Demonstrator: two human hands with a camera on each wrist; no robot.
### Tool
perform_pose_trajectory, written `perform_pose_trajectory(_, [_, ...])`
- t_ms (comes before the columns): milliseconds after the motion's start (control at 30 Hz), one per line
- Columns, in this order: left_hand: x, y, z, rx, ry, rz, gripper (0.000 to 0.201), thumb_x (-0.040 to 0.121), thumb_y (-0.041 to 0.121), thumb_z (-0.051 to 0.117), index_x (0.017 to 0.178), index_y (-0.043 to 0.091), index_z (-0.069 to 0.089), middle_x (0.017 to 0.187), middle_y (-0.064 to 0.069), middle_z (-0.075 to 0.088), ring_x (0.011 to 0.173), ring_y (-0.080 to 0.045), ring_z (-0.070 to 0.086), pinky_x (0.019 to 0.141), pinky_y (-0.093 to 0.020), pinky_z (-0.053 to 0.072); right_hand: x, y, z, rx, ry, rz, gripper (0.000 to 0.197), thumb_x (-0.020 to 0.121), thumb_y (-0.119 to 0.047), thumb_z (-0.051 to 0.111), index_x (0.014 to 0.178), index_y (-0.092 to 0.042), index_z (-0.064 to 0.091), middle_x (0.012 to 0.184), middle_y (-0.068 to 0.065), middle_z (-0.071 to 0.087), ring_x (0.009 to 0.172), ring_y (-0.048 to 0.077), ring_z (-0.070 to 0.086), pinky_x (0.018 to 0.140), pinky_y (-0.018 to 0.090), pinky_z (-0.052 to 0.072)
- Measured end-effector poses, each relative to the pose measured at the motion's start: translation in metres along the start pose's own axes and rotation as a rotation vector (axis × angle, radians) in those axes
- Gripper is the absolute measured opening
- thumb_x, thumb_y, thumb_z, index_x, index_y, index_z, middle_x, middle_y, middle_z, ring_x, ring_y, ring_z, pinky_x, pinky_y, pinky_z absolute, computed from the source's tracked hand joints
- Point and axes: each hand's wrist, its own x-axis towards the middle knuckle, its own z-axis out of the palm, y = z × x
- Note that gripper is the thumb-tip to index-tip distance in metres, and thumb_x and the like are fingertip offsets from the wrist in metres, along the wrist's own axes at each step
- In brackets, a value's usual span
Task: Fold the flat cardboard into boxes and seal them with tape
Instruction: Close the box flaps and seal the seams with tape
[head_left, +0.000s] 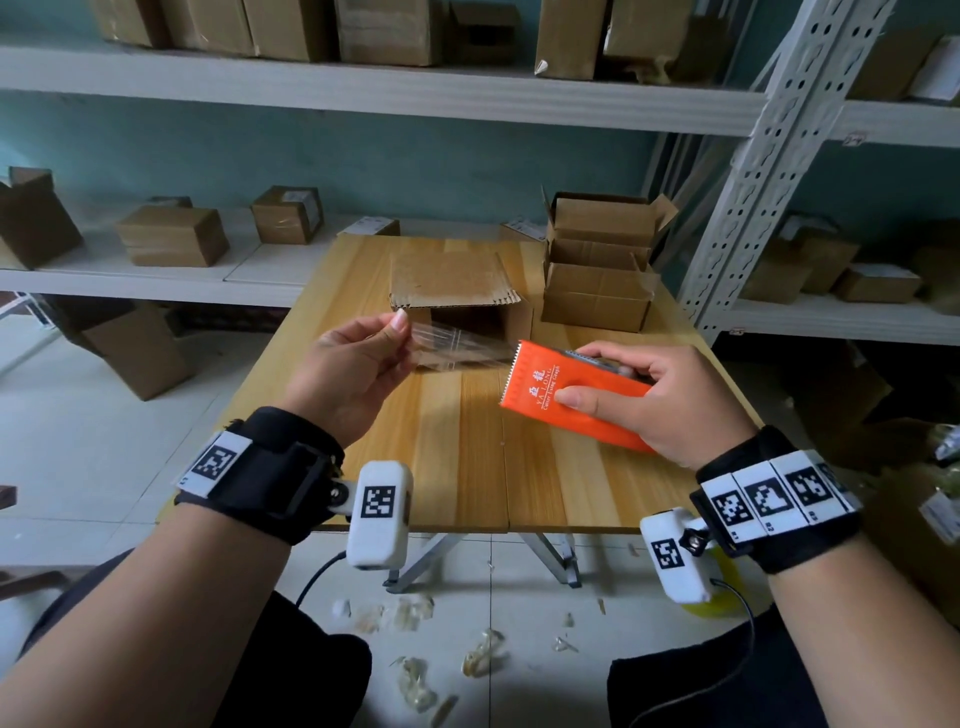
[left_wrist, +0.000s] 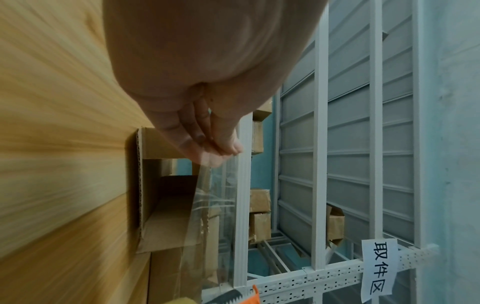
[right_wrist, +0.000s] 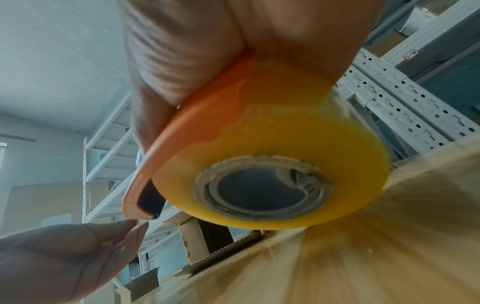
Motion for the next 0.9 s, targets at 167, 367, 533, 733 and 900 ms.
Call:
perform_pose_trajectory(167, [-0.001,0.003,-0.005,0.001,-0.003,0.011,0.008,0.100,0.010,0.066,0.097,0.006,0.072,0.082,-0.007,0.077,0.071,-0.013,0.072,0.071,-0.023,0.062,-0.002,0.005,-0.006,-0.010,-0.005,0.011,0.044,0.077,-0.062,0.082,0.116,-0.044,0.075,0.102,-0.014,0.077,0.095,0.007,0.074,0.088,0.043,0.063])
perform_pose_trajectory(367, [-0.002,0.005,-0.008,0.008,0.004,-0.007,0.007,0.099,0.009,0.067,0.097,0.006,0.073,0.087,-0.010,0.076,0.075,-0.015,0.072,0.074,-0.025,0.063,-0.006,0.007,-0.009,-0.009,-0.016,0.024,0.049,0.074,-0.063,0.082,0.118,-0.044,0.074,0.104,-0.018,0.076,0.096,0.005,0.073,0.087,0.039,0.063])
perform_pose_trajectory(533, [-0.005,0.006,-0.006,0.004,0.009,0.003,0.008,0.101,0.009,0.065,0.097,0.006,0.071,0.085,-0.008,0.078,0.074,-0.014,0.073,0.076,-0.024,0.064,-0.006,0.007,-0.011,-0.002,-0.014,0.040,0.049,0.074,-0.063,0.082,0.118,-0.044,0.074,0.106,-0.020,0.076,0.098,0.003,0.073,0.088,0.038,0.063])
perform_pose_trajectory(733, [-0.001,0.015,-0.011,-0.033,0.171,-0.060,0.005,0.099,0.011,0.069,0.095,0.008,0.069,0.074,-0.004,0.073,0.066,-0.010,0.070,0.064,-0.020,0.061,-0.008,0.011,-0.018,-0.043,0.011,0.057,0.045,0.071,-0.067,0.081,0.112,-0.050,0.073,0.103,-0.025,0.074,0.096,0.000,0.071,0.085,0.035,0.062])
perform_pose_trajectory(900, [-0.005,0.020,-0.015,0.006,0.153,0.017,0.008,0.100,0.015,0.069,0.102,0.008,0.071,0.077,-0.003,0.075,0.074,-0.011,0.071,0.079,-0.024,0.063,-0.009,0.014,-0.024,-0.048,0.066,0.094,0.044,0.068,-0.067,0.082,0.108,-0.051,0.075,0.097,-0.023,0.075,0.091,-0.001,0.071,0.080,0.031,0.060])
